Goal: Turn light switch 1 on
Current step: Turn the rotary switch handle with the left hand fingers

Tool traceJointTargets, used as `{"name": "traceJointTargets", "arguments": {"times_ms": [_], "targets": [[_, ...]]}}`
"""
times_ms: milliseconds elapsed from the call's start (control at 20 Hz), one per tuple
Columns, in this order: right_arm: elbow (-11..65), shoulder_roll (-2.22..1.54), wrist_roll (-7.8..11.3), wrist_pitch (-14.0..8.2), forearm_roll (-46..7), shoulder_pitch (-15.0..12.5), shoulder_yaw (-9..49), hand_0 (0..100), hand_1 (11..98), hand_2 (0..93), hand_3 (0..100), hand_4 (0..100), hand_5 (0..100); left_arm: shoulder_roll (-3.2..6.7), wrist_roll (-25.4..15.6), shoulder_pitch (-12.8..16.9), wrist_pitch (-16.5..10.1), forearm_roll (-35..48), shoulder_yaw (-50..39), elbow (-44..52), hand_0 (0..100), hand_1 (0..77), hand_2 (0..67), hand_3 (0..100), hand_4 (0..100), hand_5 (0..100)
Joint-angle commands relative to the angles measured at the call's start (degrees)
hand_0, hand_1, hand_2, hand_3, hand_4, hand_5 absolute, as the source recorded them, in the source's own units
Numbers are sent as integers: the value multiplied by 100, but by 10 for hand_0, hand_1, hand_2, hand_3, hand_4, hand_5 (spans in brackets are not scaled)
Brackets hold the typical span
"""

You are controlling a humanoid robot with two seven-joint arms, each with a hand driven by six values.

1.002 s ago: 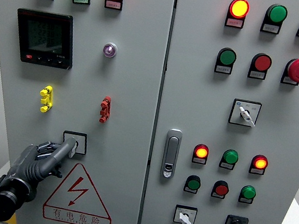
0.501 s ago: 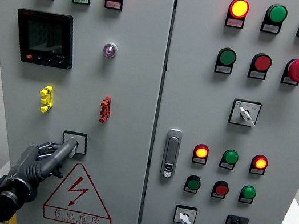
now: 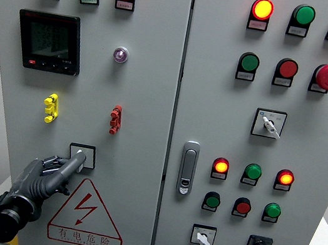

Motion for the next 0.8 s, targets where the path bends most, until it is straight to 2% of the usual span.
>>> {"name": "traceJointTargets", "arguments": {"times_ms": [0, 150, 451, 752], "targets": [[0, 0, 7, 0, 0, 0, 0, 0, 225, 0, 110, 230, 146, 0, 0, 0, 0, 0, 9, 0, 140, 572, 570, 938, 1000, 699], [0, 0, -1, 0, 0, 0, 0, 0, 225, 0, 110, 230, 146, 0, 0, 0, 0, 9, 9, 0, 158, 571, 570, 938, 1000, 699], [0, 0, -1, 0, 0, 0, 0, 0, 225, 0, 110, 230, 146, 0, 0, 0, 0, 9, 9, 0, 299, 555, 570, 939, 1000, 702], [0, 0, 7, 0, 0, 0, 0, 0, 226, 0, 111, 230, 146, 0, 0, 0, 0, 9, 9, 0, 359, 548, 572, 939, 1000, 703]]}}
